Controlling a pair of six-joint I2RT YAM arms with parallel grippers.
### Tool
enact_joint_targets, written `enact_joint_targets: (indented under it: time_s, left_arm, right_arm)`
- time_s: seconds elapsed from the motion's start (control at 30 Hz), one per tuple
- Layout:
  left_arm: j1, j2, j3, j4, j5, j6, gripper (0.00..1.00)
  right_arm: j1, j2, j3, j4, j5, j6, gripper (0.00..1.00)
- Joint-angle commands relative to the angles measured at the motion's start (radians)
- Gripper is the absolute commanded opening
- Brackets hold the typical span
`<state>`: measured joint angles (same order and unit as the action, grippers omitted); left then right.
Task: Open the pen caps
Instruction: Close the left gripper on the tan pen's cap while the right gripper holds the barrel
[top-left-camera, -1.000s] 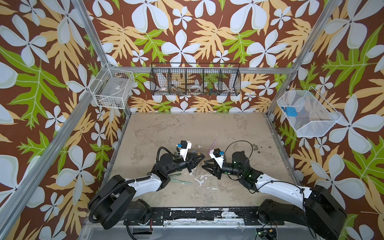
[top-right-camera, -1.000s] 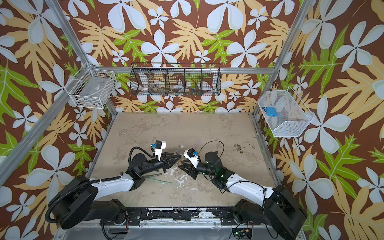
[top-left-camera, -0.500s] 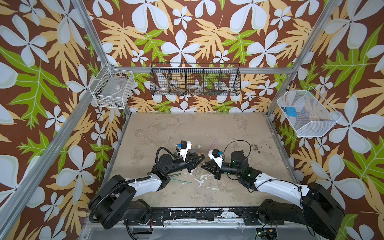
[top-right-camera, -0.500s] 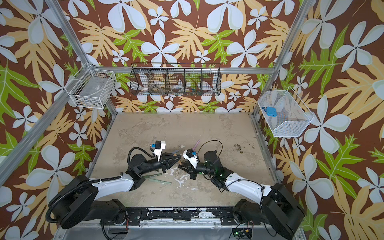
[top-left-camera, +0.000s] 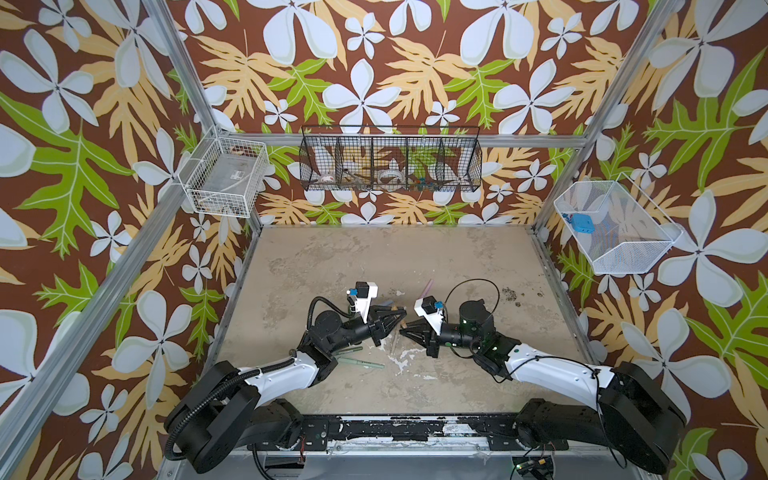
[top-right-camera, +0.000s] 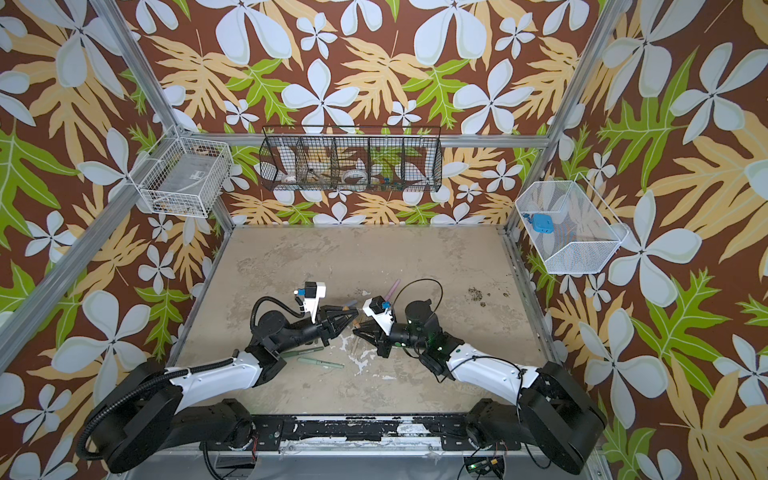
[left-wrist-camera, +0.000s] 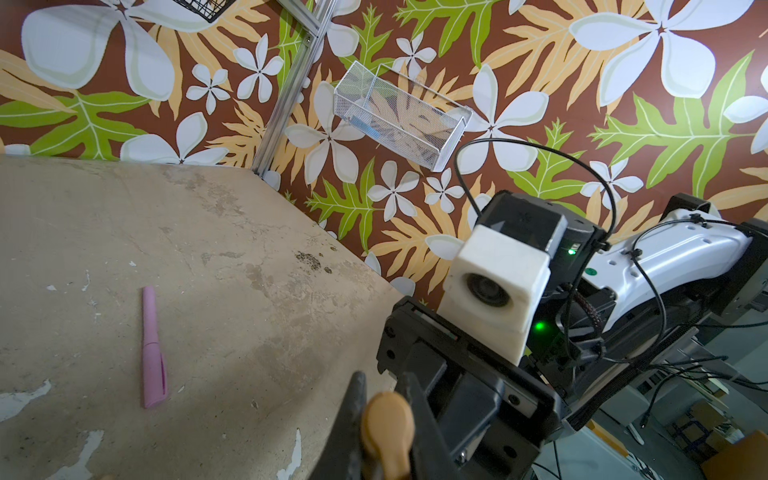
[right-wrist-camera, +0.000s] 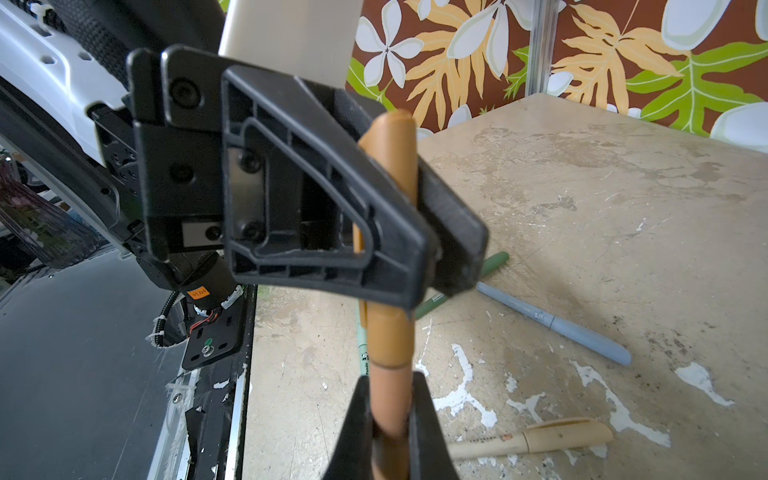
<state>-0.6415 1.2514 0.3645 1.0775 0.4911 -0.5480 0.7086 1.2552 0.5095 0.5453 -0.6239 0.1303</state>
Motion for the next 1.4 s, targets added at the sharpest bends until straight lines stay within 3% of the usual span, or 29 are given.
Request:
enact_joint_targets:
  time_s: [0.0,0.53,0.77,0.93,1.2,1.37]
  left_arm:
    - [0.011,-0.012,-0.005,0.049,-0.061,-0.003,0.00]
    - [0.049,-0.056,-0.038,0.105,-0.045,-0.033,0.00]
    - [0.070,-0.060,-0.051,0.129,-0.051,-0.054,0.00]
    - [0.072,-0.061,-0.051,0.121,-0.064,-0.054,0.00]
    - [0.074,-0.068,-0.054,0.121,-0.069,-0.064,0.00]
    - [0.077,-0.074,-0.060,0.120,-0.089,-0.084,0.00]
  right_arm:
    - [-0.002,0.009,0.006,-0.041,0.021,0.000,0.00]
    - [-0.002,0.065,0.031,-0.076,-0.033,-0.018,0.00]
    - [0.001,0.061,0.035,-0.104,0.030,-0.032,0.00]
    - [0.052,0.048,0.046,-0.149,0.199,-0.080,0.00]
    - [0.084,0.024,0.041,-0.162,0.293,-0.092,0.00]
    - [0.179,0.007,0.051,-0.204,0.519,-0.153,0.00]
